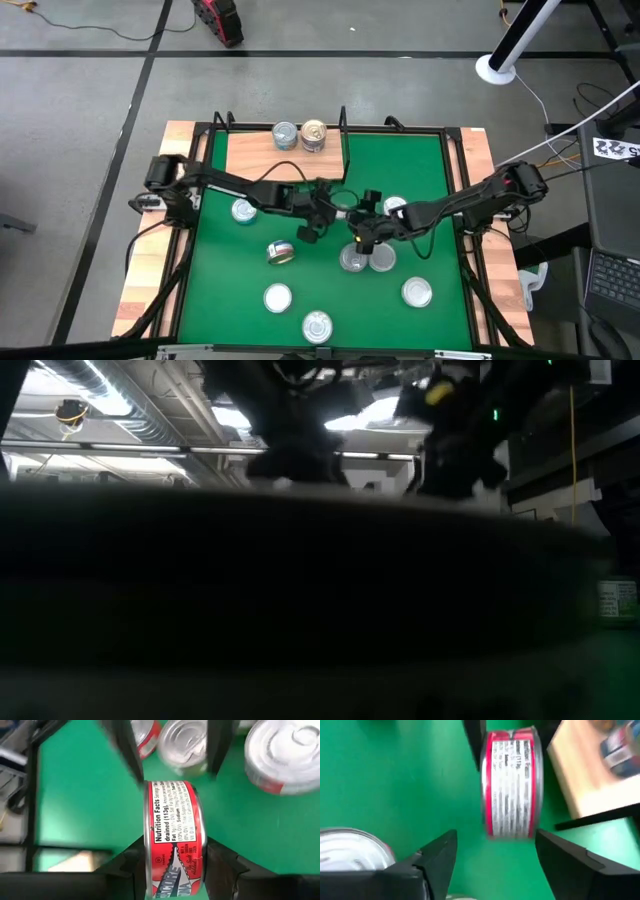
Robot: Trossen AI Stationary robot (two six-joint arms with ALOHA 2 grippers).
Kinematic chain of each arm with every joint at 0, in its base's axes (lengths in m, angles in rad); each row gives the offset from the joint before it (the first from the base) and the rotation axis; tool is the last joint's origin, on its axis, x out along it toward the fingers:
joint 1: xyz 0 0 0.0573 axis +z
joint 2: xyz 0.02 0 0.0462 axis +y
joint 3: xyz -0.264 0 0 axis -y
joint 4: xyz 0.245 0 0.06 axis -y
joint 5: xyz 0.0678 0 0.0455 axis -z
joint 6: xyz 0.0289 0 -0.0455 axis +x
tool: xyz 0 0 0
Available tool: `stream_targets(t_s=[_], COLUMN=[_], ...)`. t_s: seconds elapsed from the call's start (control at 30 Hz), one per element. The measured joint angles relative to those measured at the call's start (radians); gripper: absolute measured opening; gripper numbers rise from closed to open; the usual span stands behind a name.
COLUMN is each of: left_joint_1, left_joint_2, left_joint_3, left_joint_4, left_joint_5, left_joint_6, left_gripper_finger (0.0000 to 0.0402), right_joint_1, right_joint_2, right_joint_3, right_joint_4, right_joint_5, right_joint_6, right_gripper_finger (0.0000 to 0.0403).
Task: Stack canned seafood by type on shelf
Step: Put the red tuna can on the shelf
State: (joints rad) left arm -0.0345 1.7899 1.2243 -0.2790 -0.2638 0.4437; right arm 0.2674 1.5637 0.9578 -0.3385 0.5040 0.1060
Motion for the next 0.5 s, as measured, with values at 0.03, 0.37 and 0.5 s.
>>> stream_targets(t_s=[0.03, 0.37, 0.5], left_joint_1=[0.001, 0.033, 0.074], left_joint_2=[-0.015, -0.165, -0.184], left_joint_3=[0.000, 0.000, 0.000], left_joint_4=[-0.036, -0.417, -0.603], left_joint_5=[-0.032, -0.329, -0.422], left_joint_6=[-0.001, -0.081, -0.158], left_gripper_finger=[0.0139, 0.0139, 0.0147], right_joint_1=[0.001, 0.001, 0.001], right_joint_2=[-0.012, -0.156, -0.197], right_joint_3=[0.019, 0.078, 0.078], right_joint_4=[-0.025, -0.224, -0.244], right_joint_5=[0.000, 0.033, 0.037], right_joint_6=[-0.016, -0.040, -0.040], right_gripper_finger=[0.0269, 0.0273, 0.0273])
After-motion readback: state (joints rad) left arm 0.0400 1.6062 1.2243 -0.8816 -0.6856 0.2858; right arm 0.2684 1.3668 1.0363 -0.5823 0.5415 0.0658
